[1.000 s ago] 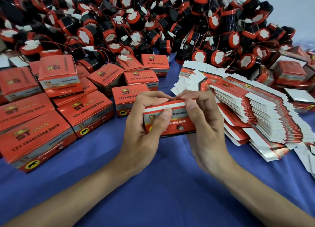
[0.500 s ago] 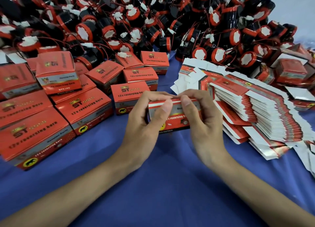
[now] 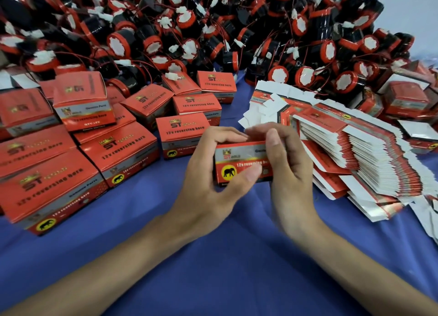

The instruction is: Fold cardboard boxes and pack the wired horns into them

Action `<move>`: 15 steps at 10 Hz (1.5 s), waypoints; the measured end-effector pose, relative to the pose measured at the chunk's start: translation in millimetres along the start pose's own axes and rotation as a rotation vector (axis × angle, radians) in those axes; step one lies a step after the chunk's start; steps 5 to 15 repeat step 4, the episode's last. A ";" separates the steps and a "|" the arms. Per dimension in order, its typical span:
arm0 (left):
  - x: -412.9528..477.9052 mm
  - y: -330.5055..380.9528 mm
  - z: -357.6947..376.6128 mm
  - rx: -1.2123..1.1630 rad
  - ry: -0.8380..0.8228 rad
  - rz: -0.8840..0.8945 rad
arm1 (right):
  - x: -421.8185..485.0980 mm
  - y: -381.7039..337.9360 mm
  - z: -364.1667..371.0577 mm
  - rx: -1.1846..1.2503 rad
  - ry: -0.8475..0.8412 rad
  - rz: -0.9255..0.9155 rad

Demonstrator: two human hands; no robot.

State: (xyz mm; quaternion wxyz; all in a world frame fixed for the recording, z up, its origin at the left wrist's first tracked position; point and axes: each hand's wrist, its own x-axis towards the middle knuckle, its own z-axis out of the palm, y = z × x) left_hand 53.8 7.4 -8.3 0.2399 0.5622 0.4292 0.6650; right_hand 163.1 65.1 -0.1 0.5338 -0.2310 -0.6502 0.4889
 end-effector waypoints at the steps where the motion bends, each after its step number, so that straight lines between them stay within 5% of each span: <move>1: 1.3 -4.6 -1.7 0.096 0.009 0.074 | -2.3 3.2 -0.5 -0.094 -0.036 -0.101; 4: 12.4 -11.8 -22.6 0.286 -0.060 0.113 | 20.0 -10.8 -8.5 -0.344 -0.103 -0.179; 15: 12.4 -11.8 -22.6 0.286 -0.060 0.113 | 20.0 -10.8 -8.5 -0.344 -0.103 -0.179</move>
